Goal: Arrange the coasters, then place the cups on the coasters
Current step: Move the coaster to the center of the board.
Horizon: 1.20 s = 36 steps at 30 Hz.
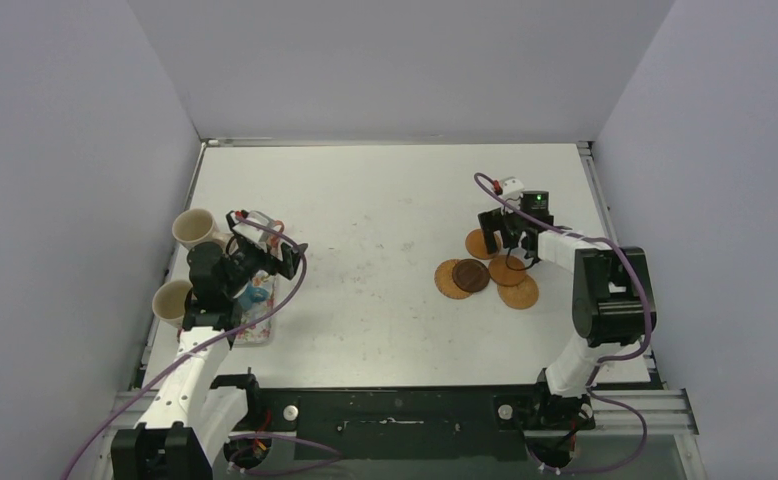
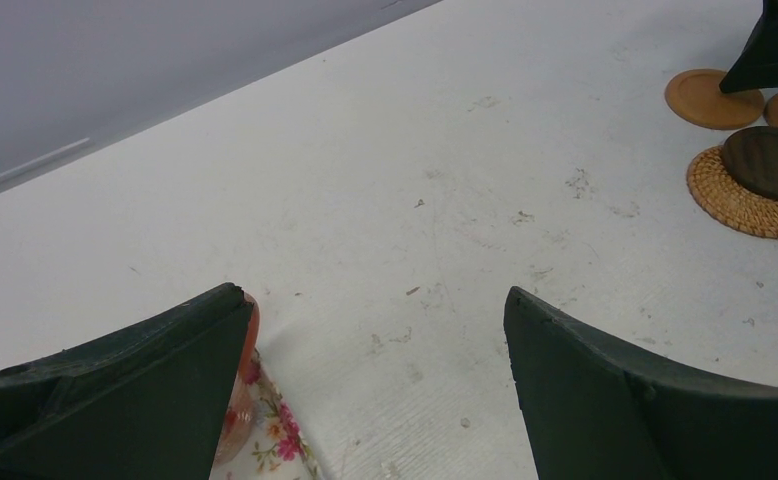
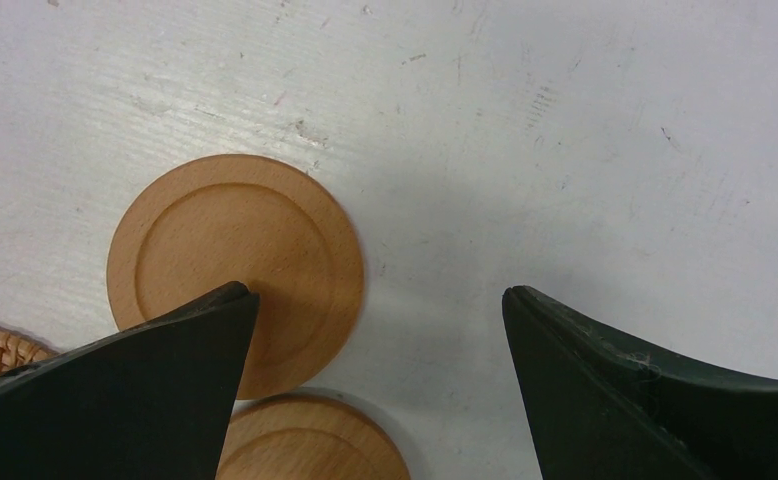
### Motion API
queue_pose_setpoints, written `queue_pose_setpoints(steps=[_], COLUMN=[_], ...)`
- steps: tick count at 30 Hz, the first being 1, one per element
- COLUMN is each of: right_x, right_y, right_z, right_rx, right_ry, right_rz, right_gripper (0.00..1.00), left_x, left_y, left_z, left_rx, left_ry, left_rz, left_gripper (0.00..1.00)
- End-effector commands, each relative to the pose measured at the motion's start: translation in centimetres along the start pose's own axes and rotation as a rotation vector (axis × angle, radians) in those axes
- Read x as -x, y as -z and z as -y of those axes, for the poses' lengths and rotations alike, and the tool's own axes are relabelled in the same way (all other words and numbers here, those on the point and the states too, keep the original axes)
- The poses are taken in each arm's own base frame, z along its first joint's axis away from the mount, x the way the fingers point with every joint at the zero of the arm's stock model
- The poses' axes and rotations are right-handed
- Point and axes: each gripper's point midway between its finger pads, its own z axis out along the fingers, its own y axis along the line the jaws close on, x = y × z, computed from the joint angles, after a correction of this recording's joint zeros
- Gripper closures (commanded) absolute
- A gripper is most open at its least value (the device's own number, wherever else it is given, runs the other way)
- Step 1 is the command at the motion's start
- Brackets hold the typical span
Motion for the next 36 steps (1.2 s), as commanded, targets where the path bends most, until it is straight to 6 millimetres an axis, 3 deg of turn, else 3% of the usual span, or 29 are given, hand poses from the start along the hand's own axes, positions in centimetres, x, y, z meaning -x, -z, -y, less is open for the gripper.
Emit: queue_pose_setpoints(steps=[1, 4, 20, 28, 36], right_x=[1.6, 1.5, 0.8, 0.3, 0.0], right_y=[-0.4, -0.5, -1.6, -1.3, -0.9], right_z=[0.9, 1.1, 2.5, 6.7, 9.6], right_rx=[-0.042, -0.051, -0.132, -0.348, -0.426], right_ry=[0.012, 0.011, -0.013, -0.07, -0.183], right_rz=[0.029, 0.026, -0.004, -0.03, -0.003], right_gripper=[0.0, 0.0, 0.0, 0.0, 0.0], left_x=[1.4, 1.5, 1.2, 1.2, 1.3], left_y=[-0.2, -0.5, -0.8, -0.7, -0.7], left_z=[-0.4, 0.4, 0.5, 0.5, 0.4], left_rx=[0.014, -0.012, -0.017, -0.012, -0.007], left_ry=[-0.041, -0.043, -0.042, -0.044, -0.045], left_rz=[0.043, 0.044, 0.034, 0.034, 0.034], left_gripper=[0.03, 0.03, 0.03, 0.03, 0.03])
